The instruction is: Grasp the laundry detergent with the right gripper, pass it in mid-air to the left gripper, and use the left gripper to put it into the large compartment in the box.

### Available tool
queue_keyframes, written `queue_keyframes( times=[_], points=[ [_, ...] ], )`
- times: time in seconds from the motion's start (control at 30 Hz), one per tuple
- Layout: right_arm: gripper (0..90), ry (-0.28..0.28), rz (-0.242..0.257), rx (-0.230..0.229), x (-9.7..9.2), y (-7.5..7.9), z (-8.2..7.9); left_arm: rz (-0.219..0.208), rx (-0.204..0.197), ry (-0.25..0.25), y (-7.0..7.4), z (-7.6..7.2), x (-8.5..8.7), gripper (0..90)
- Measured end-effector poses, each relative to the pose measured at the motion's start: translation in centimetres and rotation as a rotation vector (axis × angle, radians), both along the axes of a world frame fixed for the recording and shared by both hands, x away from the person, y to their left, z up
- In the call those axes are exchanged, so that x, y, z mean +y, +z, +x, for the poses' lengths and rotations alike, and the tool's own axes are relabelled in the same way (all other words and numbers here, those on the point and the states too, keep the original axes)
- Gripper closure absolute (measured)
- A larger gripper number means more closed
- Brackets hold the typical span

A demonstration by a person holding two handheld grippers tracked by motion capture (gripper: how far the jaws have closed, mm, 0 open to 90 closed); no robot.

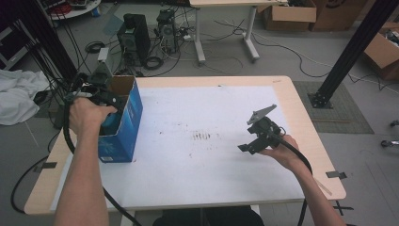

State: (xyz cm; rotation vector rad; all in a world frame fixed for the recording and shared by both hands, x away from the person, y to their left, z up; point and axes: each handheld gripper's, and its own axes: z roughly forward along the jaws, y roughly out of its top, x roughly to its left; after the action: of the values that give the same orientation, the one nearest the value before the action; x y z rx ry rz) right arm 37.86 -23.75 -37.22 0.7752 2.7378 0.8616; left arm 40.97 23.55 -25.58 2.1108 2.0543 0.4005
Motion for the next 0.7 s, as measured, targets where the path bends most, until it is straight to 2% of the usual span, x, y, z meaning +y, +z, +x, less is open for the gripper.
queue_keyframes(
  times=[0.2,0.3,0.5,0.6,0.7],
  points=[
    [17.5,0.002,0.0,0.0,0.0,0.0,0.0,0.003,-0.003,-0.012,0.9,0.1,-0.3,27.0],
    [17.5,0.003,-0.001,0.002,0.0,-0.1,-0.1,0.02,0.014,-0.029,1.2,0.3,-0.8,23.4],
    [17.5,0.002,-0.003,0.005,0.0,-0.2,-0.1,0.084,0.032,-0.086,2.4,0.6,-2.6,16.8],
    [17.6,-0.002,-0.004,0.009,-0.1,-0.2,-0.2,0.102,0.04,-0.116,3.1,0.7,-3.7,16.3],
    [17.7,-0.005,-0.009,0.008,-0.2,-0.2,-0.2,0.095,0.029,-0.169,4.0,0.6,-5.0,16.2]
  ],
)
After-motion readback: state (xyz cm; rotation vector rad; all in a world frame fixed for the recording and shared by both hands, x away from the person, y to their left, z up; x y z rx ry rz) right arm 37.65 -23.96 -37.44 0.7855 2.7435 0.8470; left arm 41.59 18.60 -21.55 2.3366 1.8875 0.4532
